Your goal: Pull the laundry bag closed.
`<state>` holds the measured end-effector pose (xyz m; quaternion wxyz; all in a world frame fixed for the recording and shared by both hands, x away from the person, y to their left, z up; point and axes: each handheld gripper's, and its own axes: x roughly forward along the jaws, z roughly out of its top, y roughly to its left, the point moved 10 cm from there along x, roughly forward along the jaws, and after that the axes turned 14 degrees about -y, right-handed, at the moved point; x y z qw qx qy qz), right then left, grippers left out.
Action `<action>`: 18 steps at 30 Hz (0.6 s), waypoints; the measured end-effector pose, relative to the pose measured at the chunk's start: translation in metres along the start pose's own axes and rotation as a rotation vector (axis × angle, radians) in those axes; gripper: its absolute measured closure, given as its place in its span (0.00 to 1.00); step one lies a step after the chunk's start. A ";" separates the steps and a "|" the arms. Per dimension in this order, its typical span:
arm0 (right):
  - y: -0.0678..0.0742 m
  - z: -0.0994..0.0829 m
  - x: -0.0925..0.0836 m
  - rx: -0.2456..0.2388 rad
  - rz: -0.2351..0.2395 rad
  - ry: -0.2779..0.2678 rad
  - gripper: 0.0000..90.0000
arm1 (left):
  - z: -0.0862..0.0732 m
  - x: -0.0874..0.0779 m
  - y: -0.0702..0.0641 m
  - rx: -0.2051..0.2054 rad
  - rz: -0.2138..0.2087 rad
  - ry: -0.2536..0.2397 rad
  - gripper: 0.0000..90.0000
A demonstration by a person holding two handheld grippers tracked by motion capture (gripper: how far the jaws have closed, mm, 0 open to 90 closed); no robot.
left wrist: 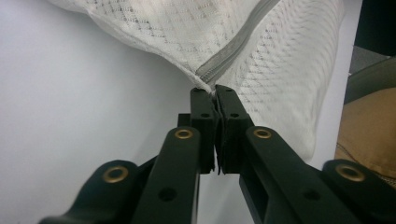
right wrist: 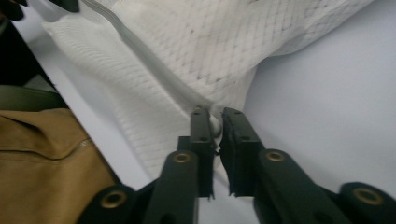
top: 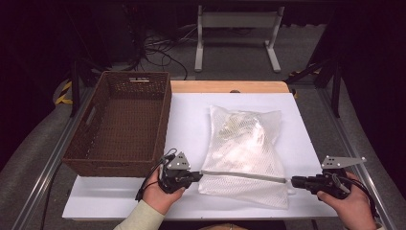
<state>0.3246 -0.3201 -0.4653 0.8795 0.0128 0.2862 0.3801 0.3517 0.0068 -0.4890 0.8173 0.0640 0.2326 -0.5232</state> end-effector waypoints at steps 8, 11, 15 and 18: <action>-0.004 0.009 0.003 -0.068 -0.021 -0.034 0.70 | 0.003 -0.014 0.006 -0.008 0.040 -0.051 0.73; -0.006 0.015 0.003 -0.092 -0.026 -0.061 0.66 | 0.006 -0.018 0.006 -0.002 0.053 -0.065 0.71; -0.008 0.024 0.001 -0.115 -0.040 -0.109 0.60 | 0.008 -0.022 0.008 0.001 0.073 -0.075 0.68; -0.010 0.026 -0.001 -0.123 -0.049 -0.122 0.57 | 0.007 -0.023 0.010 0.000 0.087 -0.078 0.67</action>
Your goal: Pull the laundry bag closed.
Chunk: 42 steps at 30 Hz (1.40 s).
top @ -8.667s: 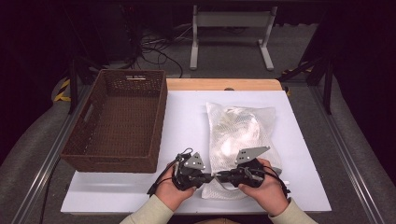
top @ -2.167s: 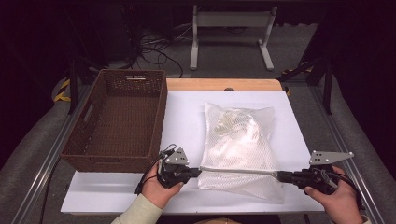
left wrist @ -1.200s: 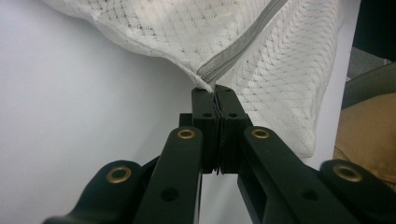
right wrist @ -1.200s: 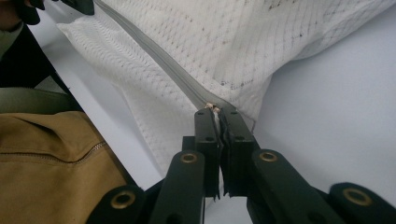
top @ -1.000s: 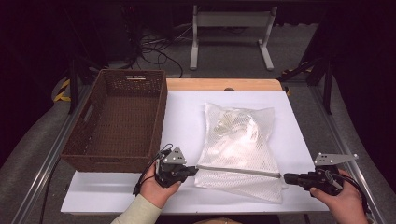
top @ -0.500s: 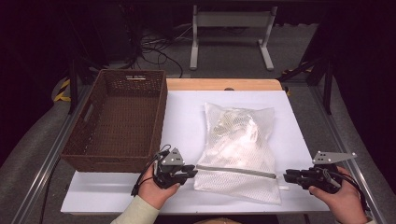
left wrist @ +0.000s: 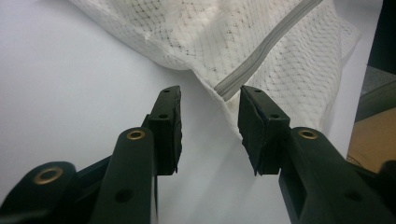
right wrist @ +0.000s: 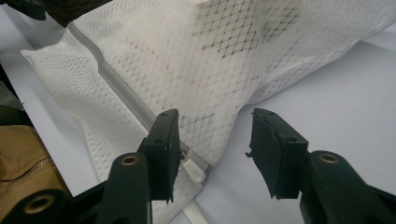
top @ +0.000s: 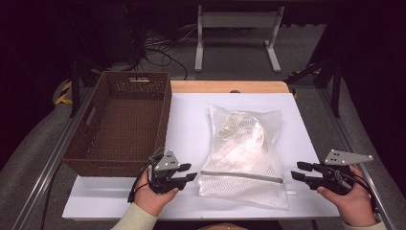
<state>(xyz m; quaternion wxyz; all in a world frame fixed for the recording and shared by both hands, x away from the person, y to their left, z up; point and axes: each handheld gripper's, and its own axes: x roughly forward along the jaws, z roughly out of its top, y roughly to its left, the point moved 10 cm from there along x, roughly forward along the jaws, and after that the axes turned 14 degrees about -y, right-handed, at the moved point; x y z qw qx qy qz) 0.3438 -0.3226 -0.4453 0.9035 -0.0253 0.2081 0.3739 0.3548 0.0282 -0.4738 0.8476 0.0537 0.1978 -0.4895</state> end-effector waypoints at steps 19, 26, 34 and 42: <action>-0.029 -0.011 -0.004 -0.123 -0.071 -0.067 0.15 | -0.020 -0.006 0.013 0.034 0.064 -0.009 0.51; -0.034 -0.022 -0.003 -0.106 -0.055 -0.070 0.10 | -0.028 0.000 0.013 0.019 0.063 -0.007 0.51; -0.040 -0.037 0.003 -0.060 -0.048 -0.066 0.08 | -0.040 0.008 0.014 -0.006 0.055 0.021 0.49; -0.043 -0.048 0.006 -0.038 -0.036 -0.074 0.08 | -0.049 0.011 0.015 -0.018 0.038 0.041 0.48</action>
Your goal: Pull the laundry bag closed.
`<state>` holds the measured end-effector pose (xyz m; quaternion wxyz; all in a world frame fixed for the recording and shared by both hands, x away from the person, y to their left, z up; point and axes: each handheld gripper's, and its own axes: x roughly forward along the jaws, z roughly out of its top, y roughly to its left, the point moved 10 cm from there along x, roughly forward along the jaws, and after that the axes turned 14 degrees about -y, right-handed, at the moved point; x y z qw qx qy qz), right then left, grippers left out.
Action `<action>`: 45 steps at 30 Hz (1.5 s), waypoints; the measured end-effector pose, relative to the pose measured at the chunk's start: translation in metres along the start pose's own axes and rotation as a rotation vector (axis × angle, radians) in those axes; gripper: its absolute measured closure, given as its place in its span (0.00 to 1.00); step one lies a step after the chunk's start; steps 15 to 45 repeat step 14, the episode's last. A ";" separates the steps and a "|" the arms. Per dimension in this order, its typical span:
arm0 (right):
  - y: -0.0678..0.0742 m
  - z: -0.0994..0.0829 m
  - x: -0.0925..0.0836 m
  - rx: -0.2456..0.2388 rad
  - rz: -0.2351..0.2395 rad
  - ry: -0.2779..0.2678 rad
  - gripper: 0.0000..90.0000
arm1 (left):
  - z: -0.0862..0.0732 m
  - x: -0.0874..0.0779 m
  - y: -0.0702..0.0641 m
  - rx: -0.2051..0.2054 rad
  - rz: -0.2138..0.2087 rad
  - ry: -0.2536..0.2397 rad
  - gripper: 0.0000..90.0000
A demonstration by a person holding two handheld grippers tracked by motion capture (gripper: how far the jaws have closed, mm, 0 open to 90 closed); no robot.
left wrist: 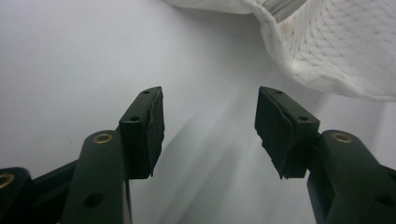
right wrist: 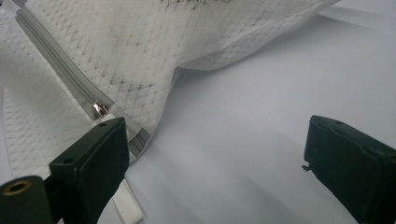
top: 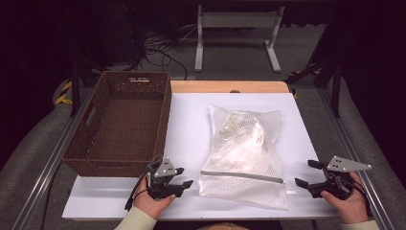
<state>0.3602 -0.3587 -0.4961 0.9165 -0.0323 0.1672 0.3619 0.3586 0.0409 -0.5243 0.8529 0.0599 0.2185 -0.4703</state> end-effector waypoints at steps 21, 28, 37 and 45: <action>-0.002 -0.001 -0.002 -0.010 -0.019 -0.009 0.07 | -0.001 0.001 -0.001 -0.009 -0.003 0.005 0.46; -0.002 -0.001 -0.002 -0.010 -0.019 -0.009 0.07 | -0.001 0.001 -0.001 -0.009 -0.003 0.005 0.46; -0.002 -0.001 -0.002 -0.010 -0.019 -0.009 0.07 | -0.001 0.001 -0.001 -0.009 -0.003 0.005 0.46; -0.002 -0.001 -0.002 -0.010 -0.019 -0.009 0.07 | -0.001 0.001 -0.001 -0.009 -0.003 0.005 0.46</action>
